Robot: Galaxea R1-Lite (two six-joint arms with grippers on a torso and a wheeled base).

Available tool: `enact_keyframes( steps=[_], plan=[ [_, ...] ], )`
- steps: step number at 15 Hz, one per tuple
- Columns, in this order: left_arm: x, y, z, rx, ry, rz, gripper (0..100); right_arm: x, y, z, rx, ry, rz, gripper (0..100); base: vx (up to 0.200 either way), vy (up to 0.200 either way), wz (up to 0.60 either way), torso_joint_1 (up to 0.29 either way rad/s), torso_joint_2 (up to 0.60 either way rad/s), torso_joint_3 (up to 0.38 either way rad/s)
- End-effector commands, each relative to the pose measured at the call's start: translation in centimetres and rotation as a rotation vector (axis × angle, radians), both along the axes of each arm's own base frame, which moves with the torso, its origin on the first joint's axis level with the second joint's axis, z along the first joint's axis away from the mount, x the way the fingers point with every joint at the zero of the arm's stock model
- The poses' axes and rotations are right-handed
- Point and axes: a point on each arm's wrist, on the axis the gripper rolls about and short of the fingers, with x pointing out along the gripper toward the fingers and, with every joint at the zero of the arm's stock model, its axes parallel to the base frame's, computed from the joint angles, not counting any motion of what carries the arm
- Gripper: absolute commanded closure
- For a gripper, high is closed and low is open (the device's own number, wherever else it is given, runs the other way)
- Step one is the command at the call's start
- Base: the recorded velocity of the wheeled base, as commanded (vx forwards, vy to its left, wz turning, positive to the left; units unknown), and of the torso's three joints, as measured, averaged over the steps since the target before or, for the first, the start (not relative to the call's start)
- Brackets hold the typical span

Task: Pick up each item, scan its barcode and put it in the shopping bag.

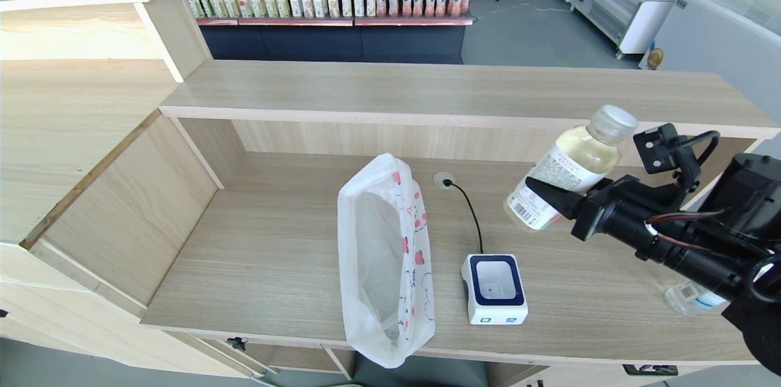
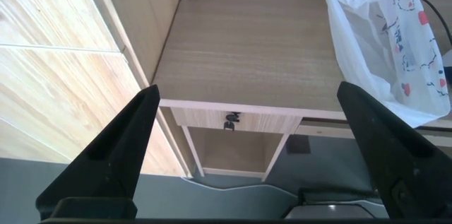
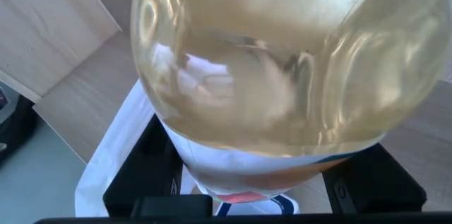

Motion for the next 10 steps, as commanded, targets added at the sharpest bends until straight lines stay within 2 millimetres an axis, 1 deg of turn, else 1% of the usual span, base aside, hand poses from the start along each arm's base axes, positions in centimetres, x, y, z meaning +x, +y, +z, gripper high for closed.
enact_keyframes(
  steps=[1, 5, 7, 10],
  plan=[
    [0.0, 0.0, 0.0, 0.0, 0.0, 0.0, 0, 0.1, 0.1, 0.0, 0.008, 0.004, 0.002, 100, 0.0, 0.2, 0.0, -0.022, 0.0, 0.002],
    [0.0, 0.0, 0.0, 0.0, 0.0, 0.0, 0, 0.1, 0.7, -0.3, 0.031, 0.042, 0.028, 100, 0.0, 0.2, 0.0, 0.012, 0.0, 0.0],
    [0.0, 0.0, 0.0, 0.0, 0.0, 0.0, 0, 0.0, 1.5, -0.6, 0.032, 0.064, 0.068, 100, 0.0, 0.0, 0.0, 0.0, 0.0, 0.0],
    [0.0, 0.0, 0.0, 0.0, 0.0, 0.0, 0, -0.4, 3.3, -1.3, 0.03, 0.098, 0.137, 100, 0.0, 0.0, 0.0, 0.0, 0.0, 0.0]
  ],
)
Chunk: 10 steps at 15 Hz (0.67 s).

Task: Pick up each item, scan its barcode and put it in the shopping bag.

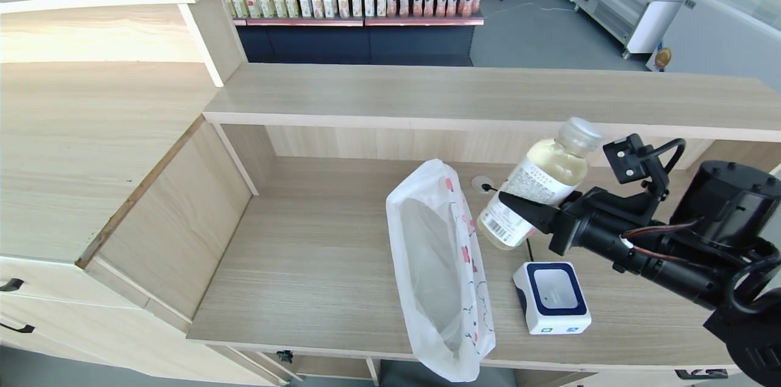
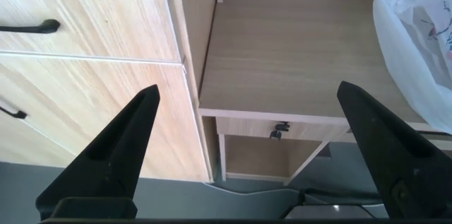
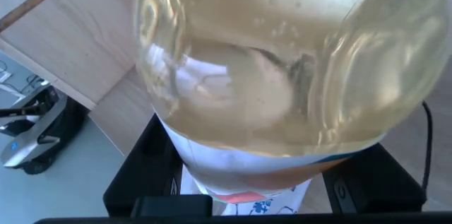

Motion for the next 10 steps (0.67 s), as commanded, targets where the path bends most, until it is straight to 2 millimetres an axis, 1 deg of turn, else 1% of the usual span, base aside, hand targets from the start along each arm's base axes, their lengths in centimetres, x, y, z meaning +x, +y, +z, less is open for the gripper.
enact_keyframes(
  steps=[1, 2, 5, 7, 9, 10],
  plan=[
    [0.0, 0.0, 0.0, 0.0, 0.0, 0.001, 0, 0.1, 1.0, -1.0, -0.014, 0.032, 0.03, 100, 0.0, 0.0, 0.0, 0.0, 0.0, 0.0],
    [0.0, 0.0, 0.0, 0.0, 0.0, 0.001, 0, 0.3, 1.6, -1.7, -0.024, 0.056, 0.045, 100, 0.0, 0.0, 0.0, 0.0, 0.0, 0.0],
    [0.0, 0.0, 0.0, 0.0, 0.0, 0.001, 0, 0.9, 2.5, -3.9, -0.055, 0.126, 0.063, 100, 0.0, 0.0, 0.0, 0.0, 0.0, 0.0],
    [0.0, 0.0, 0.0, 0.0, 0.0, 0.001, 0, 2.1, 3.1, -6.2, -0.092, 0.157, 0.063, 100, 0.0, 0.0, 0.0, 0.0, 0.0, 0.0],
    [0.0, 0.0, 0.0, 0.0, 0.0, 0.001, 0, 2.7, 3.4, -7.5, -0.106, 0.185, 0.065, 100, 0.0, 0.0, 0.0, 0.0, 0.0, 0.0],
    [0.0, 0.0, 0.0, 0.0, 0.0, 0.001, 0, 3.2, 4.2, -8.2, -0.113, 0.193, 0.079, 100, 0.0, 0.0, 0.0, 0.0, 0.0, 0.0]
  ],
)
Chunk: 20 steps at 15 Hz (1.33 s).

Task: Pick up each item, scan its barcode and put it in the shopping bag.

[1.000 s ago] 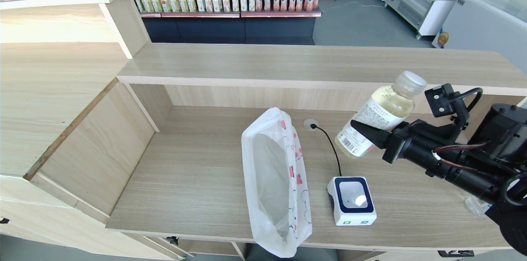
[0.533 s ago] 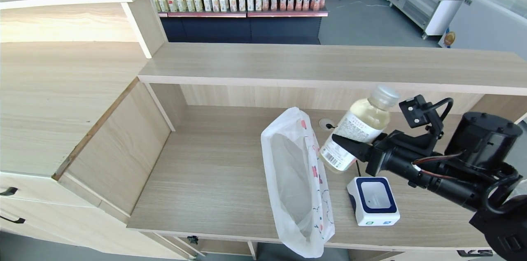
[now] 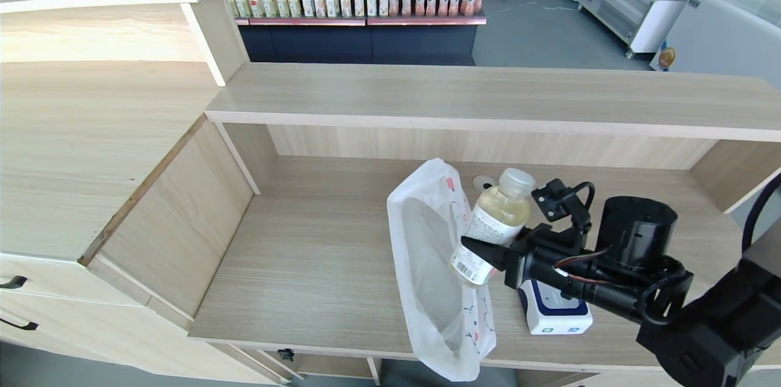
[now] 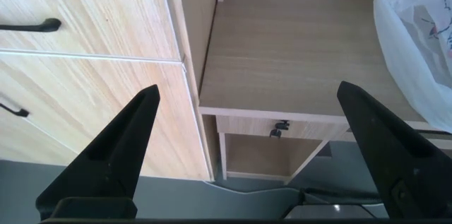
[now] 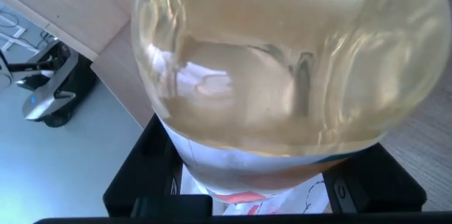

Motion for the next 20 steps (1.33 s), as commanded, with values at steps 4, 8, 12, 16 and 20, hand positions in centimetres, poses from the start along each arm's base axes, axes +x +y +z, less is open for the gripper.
enact_keyframes(
  steps=[4, 8, 12, 16, 20],
  plan=[
    [0.0, 0.0, 0.0, 0.0, 0.0, 0.0, 0, 3.0, 2.7, -3.7, -0.047, -0.003, 0.055, 100, 0.0, 0.0, 0.0, 0.0, 0.0, 0.0],
    [0.0, 0.0, 0.0, 0.0, 0.0, 0.0, 0, 4.5, 3.0, -4.3, -0.053, -0.041, 0.003, 100, 0.0, 0.0, 0.0, 0.0, 0.0, 0.0],
    [0.0, 0.0, 0.0, 0.0, 0.0, 0.0, 0, 5.6, 3.8, -5.9, -0.068, -0.031, 0.008, 100, 0.0, 0.0, 0.0, 0.0, 0.0, 0.0],
    [0.0, 0.0, 0.0, 0.0, 0.0, 0.0, 0, 8.4, 4.4, -8.1, -0.161, -0.139, -0.047, 100, 0.0, 0.0, 0.0, 0.0, 0.0, 0.0],
    [0.0, 0.0, 0.0, 0.0, 0.0, 0.0, 0, 10.5, 5.3, -9.0, -0.16, -0.21, -0.119, 100, 0.0, 0.0, 0.0, 0.0, 0.0, 0.0]
  ],
)
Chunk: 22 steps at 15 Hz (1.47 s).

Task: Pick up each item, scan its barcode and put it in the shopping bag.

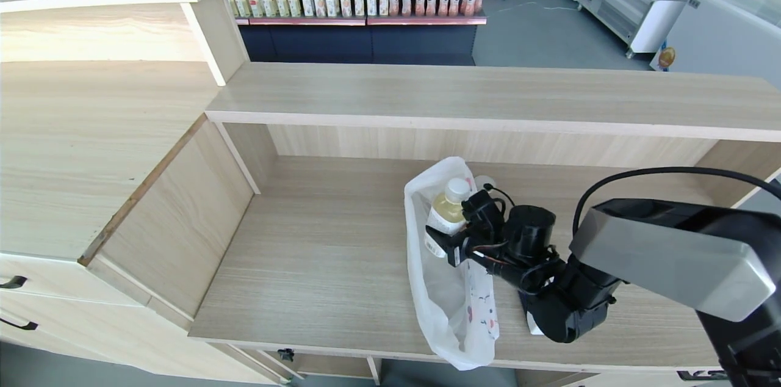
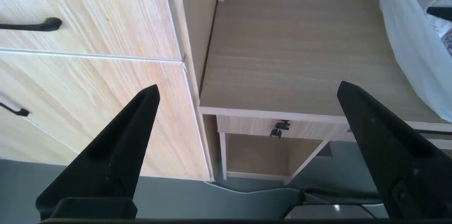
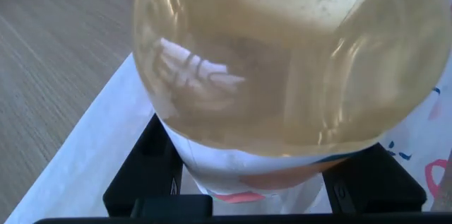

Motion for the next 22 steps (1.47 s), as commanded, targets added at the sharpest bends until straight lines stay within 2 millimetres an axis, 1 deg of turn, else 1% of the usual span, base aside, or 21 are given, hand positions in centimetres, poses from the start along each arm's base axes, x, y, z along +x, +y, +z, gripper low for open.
enact_keyframes(
  steps=[1, 4, 5, 7, 9, 10, 12, 13, 14, 15, 17, 18, 19, 20, 22],
  plan=[
    [0.0, 0.0, 0.0, 0.0, 0.0, 0.0, 0, 0.6, 0.1, -1.9, -0.009, 0.015, -0.005, 100, 0.0, 0.0, 0.0, 0.0, 0.0, 0.0],
    [0.0, 0.0, 0.0, 0.0, 0.0, 0.0, 0, 0.6, 0.0, -3.1, -0.008, 0.015, -0.008, 100, 0.0, 0.0, 0.0, 0.0, 0.0, 0.0],
    [0.0, 0.0, 0.0, 0.0, 0.0, 0.0, 0, 0.6, 0.0, -3.3, -0.006, 0.015, -0.008, 0, 0.0, 0.0, 0.0, 0.0, 0.0, 0.0],
    [0.0, 0.0, 0.0, 0.0, 0.0, 0.0, 0, 0.6, -0.1, -3.5, -0.005, 0.024, -0.01, 0, 0.0, 0.0, 0.0, 0.0, 0.0, 0.0],
    [0.0, 0.0, 0.0, 0.0, 0.0, 0.0, 0, 0.5, -0.1, -3.0, 0.026, 0.036, -0.012, 0, 0.0, 0.0, 0.0, 0.0, 0.0, 0.0],
    [0.0, 0.0, 0.0, 0.0, 0.0, 0.0, 0, 0.3, -0.2, -2.3, 0.056, 0.049, -0.013, 0, 0.0, 0.0, 0.0, 0.0, 0.0, 0.0],
    [0.0, 0.0, 0.0, 0.0, 0.0, 0.0, 0, -1.3, -1.1, 2.2, 0.231, 0.113, -0.016, 0, 0.0, 0.0, 0.0, 0.0, 0.0, 0.0],
    [0.0, 0.0, 0.0, 0.0, 0.0, 0.0, 0, -1.8, -1.7, 3.4, 0.269, 0.127, -0.021, 0, 0.0, 0.0, 0.0, 0.0, 0.0, 0.0],
    [0.0, 0.0, 0.0, 0.0, 0.0, 0.0, 0, -3.2, -2.8, 5.6, 0.313, 0.171, -0.029, 0, 0.0, 0.0, 0.0, 0.0, 0.0, 0.0],
    [0.0, 0.0, 0.0, 0.0, 0.0, 0.0, 0, -4.0, -3.4, 6.8, 0.32, 0.185, -0.037, 0, 0.0, 0.0, 0.0, 0.0, 0.0, 0.0],
    [0.0, 0.0, 0.0, 0.0, 0.0, 0.0, 0, -6.2, -4.7, 9.9, 0.332, 0.189, -0.045, 0, 0.0, 0.0, 0.0, 0.0, 0.0, 0.0],
    [0.0, 0.0, 0.0, 0.0, 0.0, 0.0, 0, -7.2, -5.3, 11.3, 0.331, 0.19, -0.053, 0, 0.0, 0.0, 0.0, 0.0, 0.0, 0.0],
    [0.0, 0.0, 0.0, 0.0, 0.0, 0.0, 0, -8.0, -6.2, 12.0, 0.323, 0.205, -0.075, 0, 0.0, 0.0, 0.0, 0.0, 0.0, 0.0],
    [0.0, 0.0, 0.0, 0.0, 0.0, 0.0, 0, -9.5, -7.6, 12.7, 0.289, 0.241, -0.113, 0, 0.0, 0.0, 0.0, 0.0, 0.0, 0.0],
    [0.0, 0.0, 0.0, 0.0, 0.0, 0.0, 0, -13.4, -10.2, 14.7, 0.275, 0.249, -0.189, 0, 0.0, 0.0, 0.0, 0.0, 0.0, 0.0]
  ],
)
